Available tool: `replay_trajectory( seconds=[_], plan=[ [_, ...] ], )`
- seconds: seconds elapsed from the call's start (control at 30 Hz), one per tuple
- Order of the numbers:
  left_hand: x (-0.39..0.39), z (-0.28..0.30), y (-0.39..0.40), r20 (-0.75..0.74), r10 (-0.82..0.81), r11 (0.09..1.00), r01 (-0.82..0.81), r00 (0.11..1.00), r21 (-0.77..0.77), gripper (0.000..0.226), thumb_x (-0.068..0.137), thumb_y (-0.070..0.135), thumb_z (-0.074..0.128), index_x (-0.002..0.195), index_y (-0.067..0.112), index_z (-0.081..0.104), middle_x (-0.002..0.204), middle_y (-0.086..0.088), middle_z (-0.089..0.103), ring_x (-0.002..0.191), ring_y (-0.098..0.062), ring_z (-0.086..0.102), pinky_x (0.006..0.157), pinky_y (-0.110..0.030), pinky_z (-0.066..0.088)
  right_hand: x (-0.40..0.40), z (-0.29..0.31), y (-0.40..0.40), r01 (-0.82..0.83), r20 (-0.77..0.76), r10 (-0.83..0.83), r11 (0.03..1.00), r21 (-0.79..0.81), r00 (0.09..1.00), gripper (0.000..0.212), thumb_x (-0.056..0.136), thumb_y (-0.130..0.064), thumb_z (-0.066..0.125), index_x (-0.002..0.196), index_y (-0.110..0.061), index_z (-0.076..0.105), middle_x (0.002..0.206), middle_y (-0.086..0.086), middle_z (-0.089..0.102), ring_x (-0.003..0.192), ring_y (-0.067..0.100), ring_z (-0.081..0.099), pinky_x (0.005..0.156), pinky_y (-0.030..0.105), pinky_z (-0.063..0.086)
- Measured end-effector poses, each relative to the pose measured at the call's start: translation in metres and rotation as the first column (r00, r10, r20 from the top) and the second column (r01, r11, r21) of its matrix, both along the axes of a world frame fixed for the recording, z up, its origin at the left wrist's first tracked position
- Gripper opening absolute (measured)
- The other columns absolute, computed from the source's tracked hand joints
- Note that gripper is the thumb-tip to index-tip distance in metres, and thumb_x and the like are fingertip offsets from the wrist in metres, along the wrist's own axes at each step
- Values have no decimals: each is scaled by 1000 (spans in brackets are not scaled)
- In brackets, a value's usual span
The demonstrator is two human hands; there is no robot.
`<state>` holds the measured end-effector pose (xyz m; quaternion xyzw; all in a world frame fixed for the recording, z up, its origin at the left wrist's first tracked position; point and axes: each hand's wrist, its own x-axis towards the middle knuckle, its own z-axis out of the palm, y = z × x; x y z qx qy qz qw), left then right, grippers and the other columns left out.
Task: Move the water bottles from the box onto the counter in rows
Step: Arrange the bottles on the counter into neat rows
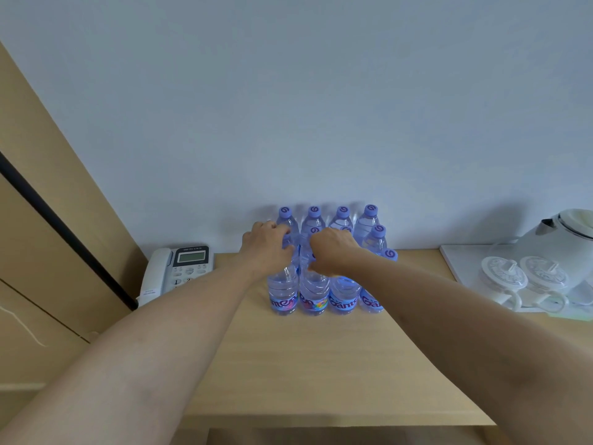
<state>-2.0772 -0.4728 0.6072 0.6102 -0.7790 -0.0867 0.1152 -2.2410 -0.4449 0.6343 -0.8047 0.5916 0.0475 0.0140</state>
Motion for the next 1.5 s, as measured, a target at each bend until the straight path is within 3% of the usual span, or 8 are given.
replay_trajectory(
  seconds=[0.13, 0.3, 0.43, 0.73, 0.87, 1.03, 1.27, 1.5],
  plan=[
    [3, -3, 0, 4, -5, 1000, 4, 1000, 23, 39, 86, 39, 57, 122, 26, 55, 123, -2, 55, 118, -27, 44, 92, -39, 42, 0, 2, 0, -27, -24, 27, 999, -18, 999, 21, 82, -13, 63, 66, -16, 50, 65, -1, 46, 77, 27, 54, 65, 32, 37],
    [4, -2, 1, -9, -19, 1000, 19, 1000, 10, 41, 87, 39, 56, 126, 24, 54, 126, -3, 54, 119, -27, 43, 93, -40, 42, 1, 2, -1, -55, -2, 55, 998, -8, 998, 26, 81, -8, 62, 104, -15, 71, 98, 5, 68, 97, 27, 61, 75, 36, 51],
    [6, 0, 2, -15, -26, 1000, 26, 1000, 16, 38, 88, 40, 55, 124, 25, 55, 125, -2, 54, 119, -27, 43, 94, -40, 43, 1, 0, -1, -15, -40, 14, 1000, -12, 999, 37, 75, -48, 74, 73, -16, 56, 72, -1, 53, 85, 25, 56, 69, 35, 43],
    [10, 1, 5, -40, -41, 999, 41, 998, 6, 38, 88, 40, 55, 123, 24, 56, 124, -3, 53, 119, -26, 43, 95, -41, 43, 7, -2, 3, -24, -40, 22, 999, -36, 999, 33, 81, -15, 71, 66, -13, 41, 67, 0, 39, 100, 28, 50, 65, 33, 38],
    [14, 1, 7, -45, -55, 998, 56, 997, 6, 40, 88, 41, 56, 124, 25, 55, 125, -2, 53, 119, -26, 43, 94, -40, 43, 11, -1, 4, -31, -65, 28, 998, -57, 998, 19, 83, -19, 72, 83, -13, 54, 82, 5, 51, 103, 28, 50, 69, 34, 39],
    [24, -1, 10, -41, -61, 998, 61, 997, 12, 45, 88, 42, 54, 130, 25, 52, 125, -3, 53, 120, -28, 43, 94, -42, 44, 12, -2, 6, 26, -82, -29, 999, -38, 996, 46, 82, -32, 72, 60, -16, 35, 66, -1, 36, 93, 28, 50, 66, 36, 37],
    [33, 0, 11, -55, -63, 998, 64, 996, 7, 48, 89, 45, 56, 132, 27, 51, 128, -4, 52, 123, -27, 41, 97, -43, 42, 17, 0, 6, 89, -76, -88, 996, 4, 993, 48, 78, -45, 74, 60, -18, 39, 66, -2, 39, 85, 26, 48, 65, 35, 38],
    [35, 3, 7, -32, -37, 999, 38, 999, 31, 47, 88, 38, 57, 134, 27, 51, 129, -4, 53, 123, -28, 42, 96, -42, 42, 40, 2, -5, 76, 135, -63, 993, -92, 989, 35, 85, -50, 62, 98, -18, 67, 95, 3, 63, 98, 26, 58, 71, 34, 40]
  ],
)
